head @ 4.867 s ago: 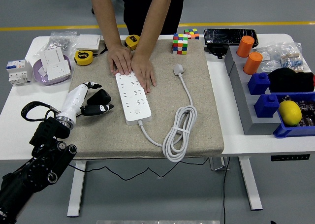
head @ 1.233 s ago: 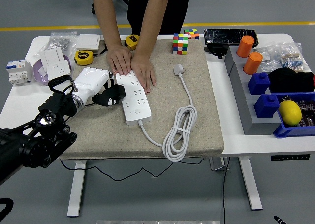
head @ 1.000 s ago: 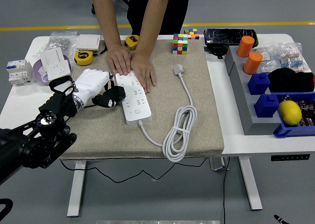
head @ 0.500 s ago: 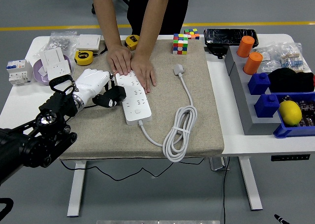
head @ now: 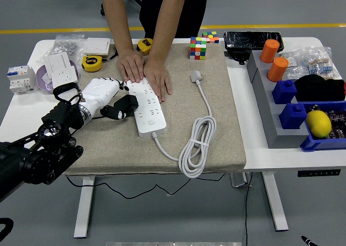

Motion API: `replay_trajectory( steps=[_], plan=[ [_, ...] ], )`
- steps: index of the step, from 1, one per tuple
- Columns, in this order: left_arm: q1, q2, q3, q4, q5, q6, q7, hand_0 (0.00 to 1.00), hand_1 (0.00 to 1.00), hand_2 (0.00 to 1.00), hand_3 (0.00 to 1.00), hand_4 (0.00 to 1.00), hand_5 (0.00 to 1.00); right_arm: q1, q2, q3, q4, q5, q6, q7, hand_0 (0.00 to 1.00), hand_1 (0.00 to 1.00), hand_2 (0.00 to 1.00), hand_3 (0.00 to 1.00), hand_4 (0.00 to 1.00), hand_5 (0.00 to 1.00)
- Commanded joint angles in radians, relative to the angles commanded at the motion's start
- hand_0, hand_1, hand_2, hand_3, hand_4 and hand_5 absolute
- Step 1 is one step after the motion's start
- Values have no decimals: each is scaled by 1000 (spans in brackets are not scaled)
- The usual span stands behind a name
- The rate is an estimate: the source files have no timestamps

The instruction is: Pick up the plug,place it near the board,insert it into the board,press the button

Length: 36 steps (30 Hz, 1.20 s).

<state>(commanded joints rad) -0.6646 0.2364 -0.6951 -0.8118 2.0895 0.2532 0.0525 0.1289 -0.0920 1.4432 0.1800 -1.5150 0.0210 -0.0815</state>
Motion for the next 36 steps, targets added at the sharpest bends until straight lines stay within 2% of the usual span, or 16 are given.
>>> replay_trajectory(
  steps=[4,5,6,10,11,13,16,17,21,23,24,26,28,30,33,36],
  plan=[
    [4,6,-10,-10,3,-9,2,745,853,810,805,998,375,-1,1,0,0,0,0,0,821,733,742,775,998,883],
    [5,8,-14,-15,4,-14,3,764,885,851,847,998,466,-2,1,1,0,0,0,0,821,733,742,775,998,883],
    [7,11,-19,-22,6,-20,5,764,885,851,847,998,466,-2,1,1,0,-1,0,0,821,733,742,775,998,883],
    [20,34,-53,-69,-2,-73,15,764,885,851,847,998,466,-5,3,3,0,-1,0,0,821,733,742,775,998,883],
    [27,41,-68,-86,-10,-89,16,860,998,954,910,998,770,-5,3,4,0,-1,0,0,822,733,742,775,998,882],
    [41,50,-102,-115,-30,-113,16,860,998,954,910,998,770,-5,3,3,0,0,-1,1,822,733,742,775,998,882],
    [102,48,-208,-193,-116,-115,4,860,998,954,910,998,770,-5,3,6,0,0,-2,1,822,733,742,775,998,882],
    [127,39,-248,-221,-149,-104,-3,961,998,993,951,998,998,-5,4,7,0,-1,-2,0,823,733,742,775,998,882],
    [246,-26,-407,-340,-294,-1,-63,961,998,993,951,998,998,-10,7,11,0,-4,-2,0,823,733,742,775,998,882],
    [310,-71,-474,-405,-372,63,-100,971,998,988,960,998,998,-13,10,12,0,-2,-3,2,823,733,742,775,998,881],
    [344,-91,-500,-441,-417,94,-117,971,998,988,960,998,998,-15,11,13,0,-5,-2,1,823,733,742,775,998,881],
    [400,-121,-509,-495,-500,126,-156,971,998,988,960,998,998,-17,13,13,0,-3,-3,2,823,733,742,775,998,881],
    [443,-134,-500,-527,-576,127,-179,971,998,988,960,998,998,-18,15,14,0,-3,-3,2,823,733,742,775,998,881],
    [483,-149,-484,-535,-667,103,-203,998,998,998,978,998,998,-18,16,14,0,-3,-3,3,823,733,742,775,998,880],
    [520,-164,-464,-531,-790,67,-223,998,998,998,978,998,998,-18,17,11,0,-2,-3,4,823,733,742,775,998,880],
    [538,-171,-457,-519,-883,54,-213,998,998,998,971,998,998,-17,16,12,0,-3,-4,3,822,733,742,774,998,879]
  ],
)
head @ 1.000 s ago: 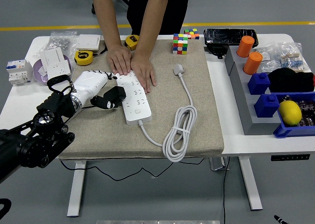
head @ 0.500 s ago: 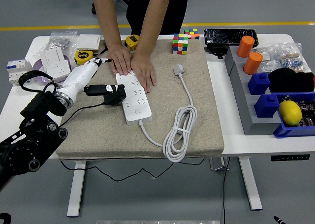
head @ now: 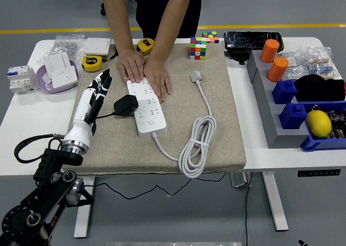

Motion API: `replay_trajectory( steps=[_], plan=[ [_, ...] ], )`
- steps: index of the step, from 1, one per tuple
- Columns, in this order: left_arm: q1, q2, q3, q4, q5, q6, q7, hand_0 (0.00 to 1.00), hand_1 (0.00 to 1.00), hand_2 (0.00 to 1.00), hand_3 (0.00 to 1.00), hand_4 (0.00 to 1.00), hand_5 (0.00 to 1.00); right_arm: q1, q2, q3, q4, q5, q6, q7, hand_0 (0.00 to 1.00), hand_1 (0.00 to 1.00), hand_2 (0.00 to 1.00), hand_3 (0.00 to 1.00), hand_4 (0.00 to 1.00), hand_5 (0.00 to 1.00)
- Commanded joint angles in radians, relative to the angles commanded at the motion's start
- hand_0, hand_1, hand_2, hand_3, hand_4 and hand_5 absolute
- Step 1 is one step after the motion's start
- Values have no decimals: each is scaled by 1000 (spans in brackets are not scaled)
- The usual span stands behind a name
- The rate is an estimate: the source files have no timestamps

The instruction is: Pick up the plug,place it near the board,insert it into the board,press the button

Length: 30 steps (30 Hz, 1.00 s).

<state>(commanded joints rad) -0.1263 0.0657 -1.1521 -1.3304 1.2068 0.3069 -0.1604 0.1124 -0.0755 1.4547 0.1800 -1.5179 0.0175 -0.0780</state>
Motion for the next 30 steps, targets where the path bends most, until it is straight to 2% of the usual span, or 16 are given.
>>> replay_trajectory(
  steps=[5,12,20,30],
  plan=[
    [-5,4,4,47,133,-5,55,998,998,998,972,998,998,-2,-1,2,0,-2,0,-1,822,733,742,775,998,880],
    [-37,17,21,93,257,-22,102,998,998,998,966,998,998,-3,0,1,0,0,-1,-1,822,733,742,775,998,879],
    [-79,25,78,121,339,-38,150,998,998,996,966,998,998,-3,-2,4,0,-3,-1,-2,822,733,742,775,998,880],
    [-136,38,140,137,397,-49,187,998,998,994,966,998,998,0,-2,2,0,-1,-1,-2,822,733,742,775,998,880]
  ],
)
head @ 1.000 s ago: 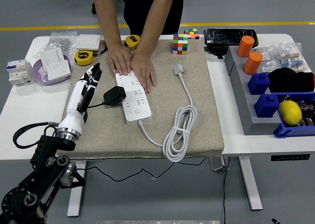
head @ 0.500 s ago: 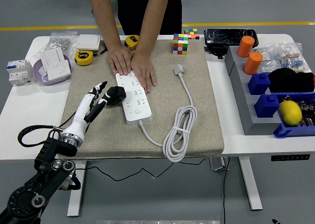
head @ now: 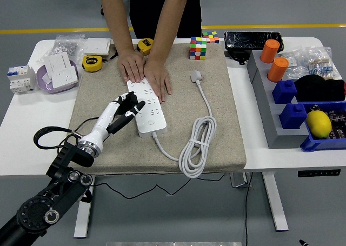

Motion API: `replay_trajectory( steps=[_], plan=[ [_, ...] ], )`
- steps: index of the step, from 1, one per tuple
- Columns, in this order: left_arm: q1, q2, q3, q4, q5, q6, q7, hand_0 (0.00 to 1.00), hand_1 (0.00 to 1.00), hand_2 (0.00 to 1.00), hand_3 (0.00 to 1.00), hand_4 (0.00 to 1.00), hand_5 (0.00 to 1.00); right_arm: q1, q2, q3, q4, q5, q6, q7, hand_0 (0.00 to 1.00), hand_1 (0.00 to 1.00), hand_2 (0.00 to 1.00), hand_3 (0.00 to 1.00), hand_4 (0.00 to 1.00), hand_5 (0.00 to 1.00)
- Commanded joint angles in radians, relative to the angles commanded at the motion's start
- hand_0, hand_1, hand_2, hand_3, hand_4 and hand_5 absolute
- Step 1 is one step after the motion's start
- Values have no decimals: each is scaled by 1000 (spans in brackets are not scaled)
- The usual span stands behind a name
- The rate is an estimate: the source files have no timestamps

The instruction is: Pick up the plug,place it near the board,insert it into the board,press the button

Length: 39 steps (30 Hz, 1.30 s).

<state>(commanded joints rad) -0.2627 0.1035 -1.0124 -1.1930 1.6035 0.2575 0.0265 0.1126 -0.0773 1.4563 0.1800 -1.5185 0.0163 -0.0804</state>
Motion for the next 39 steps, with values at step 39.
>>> replay_trajectory(
  steps=[39],
  plan=[
    [-76,42,125,-24,390,-108,237,998,998,960,954,998,998,-2,-3,-8,0,0,-1,-2,821,733,742,774,998,878]
  ],
)
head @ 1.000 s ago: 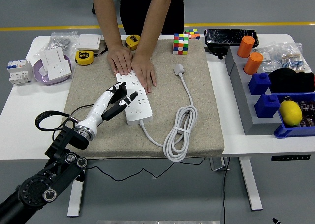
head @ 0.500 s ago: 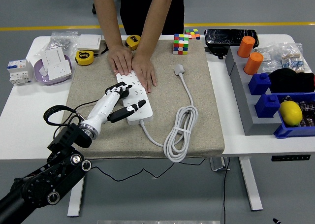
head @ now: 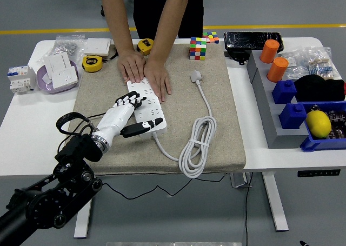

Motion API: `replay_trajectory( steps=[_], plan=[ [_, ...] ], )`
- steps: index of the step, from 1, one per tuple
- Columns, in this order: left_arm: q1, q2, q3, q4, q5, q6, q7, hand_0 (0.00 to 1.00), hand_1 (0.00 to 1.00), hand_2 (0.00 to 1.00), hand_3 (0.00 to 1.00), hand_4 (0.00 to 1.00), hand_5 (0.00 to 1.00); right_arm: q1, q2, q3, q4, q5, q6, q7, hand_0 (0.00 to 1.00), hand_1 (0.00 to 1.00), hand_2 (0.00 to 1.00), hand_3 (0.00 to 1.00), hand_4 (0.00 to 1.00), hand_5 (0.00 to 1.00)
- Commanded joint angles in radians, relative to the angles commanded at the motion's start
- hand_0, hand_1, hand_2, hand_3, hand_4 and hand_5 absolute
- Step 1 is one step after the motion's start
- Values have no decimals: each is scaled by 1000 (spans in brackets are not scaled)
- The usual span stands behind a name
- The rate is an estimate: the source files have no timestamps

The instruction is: Pick up the plug,place it near the board,insert it into the board,press the button

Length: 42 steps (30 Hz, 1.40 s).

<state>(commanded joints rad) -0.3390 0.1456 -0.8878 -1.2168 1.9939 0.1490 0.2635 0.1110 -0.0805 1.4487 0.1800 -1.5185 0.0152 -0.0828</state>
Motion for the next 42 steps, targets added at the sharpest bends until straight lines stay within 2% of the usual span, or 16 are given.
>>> replay_trajectory(
  steps=[11,13,15,18,20,23,28,34,42],
  plan=[
    [-10,6,-10,-49,29,45,-33,998,998,953,946,998,998,2,1,0,0,2,0,0,821,733,742,774,998,877],
    [-8,4,-16,-62,48,65,-24,998,998,953,946,998,998,3,1,1,0,2,0,0,821,733,742,774,998,877],
    [-7,0,-29,-70,89,81,19,998,998,967,937,998,998,3,1,3,0,1,-1,0,821,733,742,774,998,878],
    [-10,-5,-41,-63,134,61,82,998,998,967,937,998,998,2,1,4,0,0,0,-1,821,733,742,774,998,878],
    [-10,-4,-50,-53,168,21,143,998,998,998,953,998,998,2,2,5,0,0,0,-1,821,733,742,774,998,878],
    [-8,5,-41,-44,173,-25,196,998,998,998,953,998,998,3,2,4,0,1,-1,0,821,733,742,774,998,878],
    [-10,10,-20,-38,164,-37,198,998,998,998,949,998,998,2,1,6,0,0,0,0,822,733,741,774,998,878],
    [-24,2,-15,-40,165,-19,171,998,998,998,947,998,998,6,0,1,0,4,-1,0,822,733,742,774,998,878],
    [-47,-1,14,-31,168,-26,173,998,998,998,941,998,998,4,0,3,0,1,-1,-1,821,733,742,774,998,879]
  ],
)
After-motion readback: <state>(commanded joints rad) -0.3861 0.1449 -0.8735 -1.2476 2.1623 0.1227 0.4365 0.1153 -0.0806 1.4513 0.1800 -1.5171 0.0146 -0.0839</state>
